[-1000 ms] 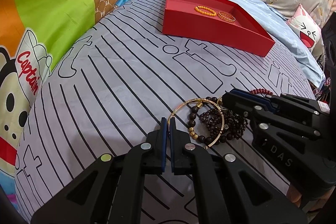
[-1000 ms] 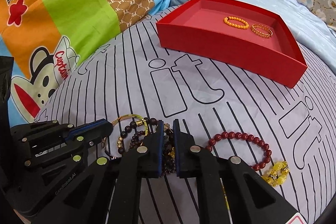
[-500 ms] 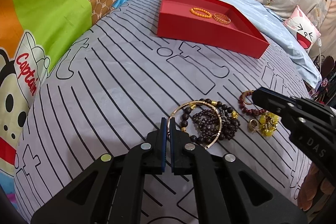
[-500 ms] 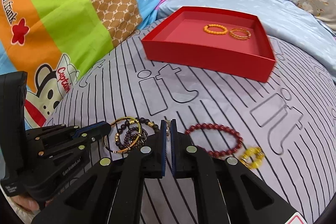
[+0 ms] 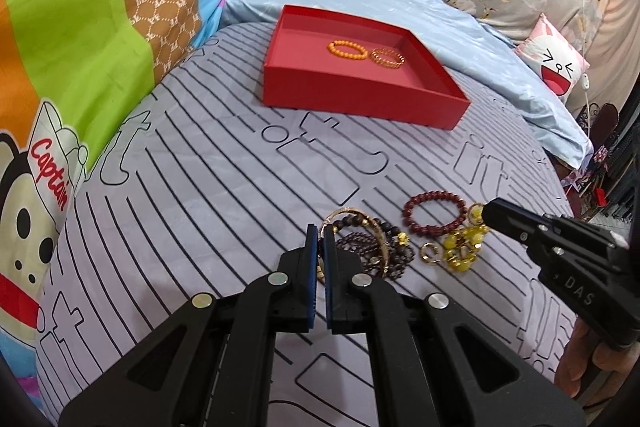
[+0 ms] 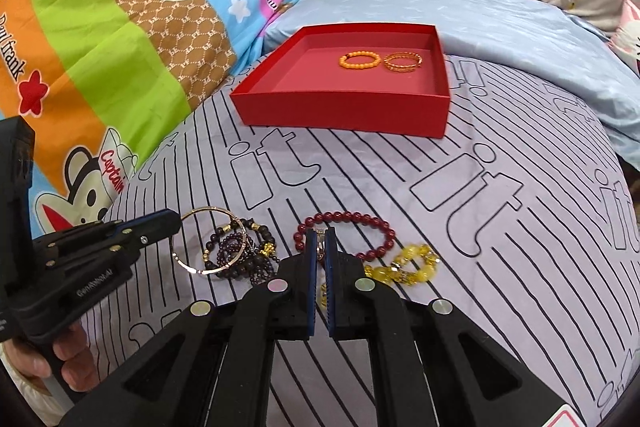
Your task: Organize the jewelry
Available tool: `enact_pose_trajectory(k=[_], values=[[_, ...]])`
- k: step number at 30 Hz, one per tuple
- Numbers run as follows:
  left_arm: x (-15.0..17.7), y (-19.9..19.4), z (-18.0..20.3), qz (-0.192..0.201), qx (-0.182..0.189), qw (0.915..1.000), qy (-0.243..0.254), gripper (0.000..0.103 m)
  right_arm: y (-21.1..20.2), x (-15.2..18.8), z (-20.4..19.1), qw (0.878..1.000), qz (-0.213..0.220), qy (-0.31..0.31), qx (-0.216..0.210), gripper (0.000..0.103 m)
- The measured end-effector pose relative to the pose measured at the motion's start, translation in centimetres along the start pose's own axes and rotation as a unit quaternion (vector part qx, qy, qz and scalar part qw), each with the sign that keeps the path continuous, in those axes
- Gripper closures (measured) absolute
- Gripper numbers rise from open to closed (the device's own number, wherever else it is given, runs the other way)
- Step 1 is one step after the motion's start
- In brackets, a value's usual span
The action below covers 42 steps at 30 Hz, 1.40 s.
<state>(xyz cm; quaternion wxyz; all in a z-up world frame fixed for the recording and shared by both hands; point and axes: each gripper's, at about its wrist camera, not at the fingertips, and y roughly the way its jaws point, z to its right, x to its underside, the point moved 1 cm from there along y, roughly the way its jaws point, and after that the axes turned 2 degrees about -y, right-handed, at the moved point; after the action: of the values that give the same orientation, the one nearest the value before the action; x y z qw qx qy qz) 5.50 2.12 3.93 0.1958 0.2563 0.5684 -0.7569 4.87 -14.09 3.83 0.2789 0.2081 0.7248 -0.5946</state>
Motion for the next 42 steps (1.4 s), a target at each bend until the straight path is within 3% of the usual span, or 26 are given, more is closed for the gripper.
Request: enact_pose_trajectory(k=[8, 14, 16, 17, 18, 20, 26, 37, 39, 42], values=[[-1.4, -2.0, 2.0, 0.019, 0.02, 0.9994, 0.019, 0.103, -0.9, -0.1, 0.5, 1.0, 0.012, 0.006, 0.0, 0.099], [-0.7, -0.9, 1.7, -0.003, 0.02, 0.9998, 0.007, 0.1, -1.0, 0.3, 0.6, 1.0, 0.011, 0.011, -0.002, 0.099], [0.1, -0.1, 1.3, -0.017, 0.02, 0.9997, 0.002, 0.083, -1.0, 0.5, 0.7, 1.0, 0.009, 0.013, -0.003, 0.099], [0.5, 0.3, 1.1, -0.021, 0.014, 0.9997, -0.004, 0.063, -1.0, 0.6, 0.7, 1.0, 0.007, 0.014, -0.003, 0.099], [0.9, 0.5, 0.9, -0.018, 0.006, 0.9997, -0.013, 0.051, -0.9, 0.7, 0.7, 1.0, 0.006, 0.014, -0.003, 0.099], [1.4, 0.8, 0.6, -0.014, 0.004, 0.9996, -0.023, 0.042, -0.8, 0.8, 0.7, 1.0, 0.004, 0.014, -0.003, 0.099], [2.1, 3.3, -0.1, -0.043, 0.0, 0.9985, -0.033, 0.041, -0.7, 0.8, 0.5, 1.0, 0.002, 0.012, -0.005, 0.099], [1.9, 4.1, 0.7, -0.033, 0.002, 0.9992, -0.023, 0.039, -0.4, 0.7, 0.2, 1.0, -0.001, 0.01, -0.007, 0.099], [1.9, 4.2, 0.8, -0.03, -0.004, 0.9994, -0.016, 0.047, -0.4, 0.7, 0.2, 1.0, -0.002, 0.01, -0.007, 0.099], [1.9, 4.2, 0.9, -0.027, -0.004, 0.9996, -0.006, 0.047, -0.4, 0.7, 0.1, 1.0, -0.003, 0.012, -0.008, 0.099]])
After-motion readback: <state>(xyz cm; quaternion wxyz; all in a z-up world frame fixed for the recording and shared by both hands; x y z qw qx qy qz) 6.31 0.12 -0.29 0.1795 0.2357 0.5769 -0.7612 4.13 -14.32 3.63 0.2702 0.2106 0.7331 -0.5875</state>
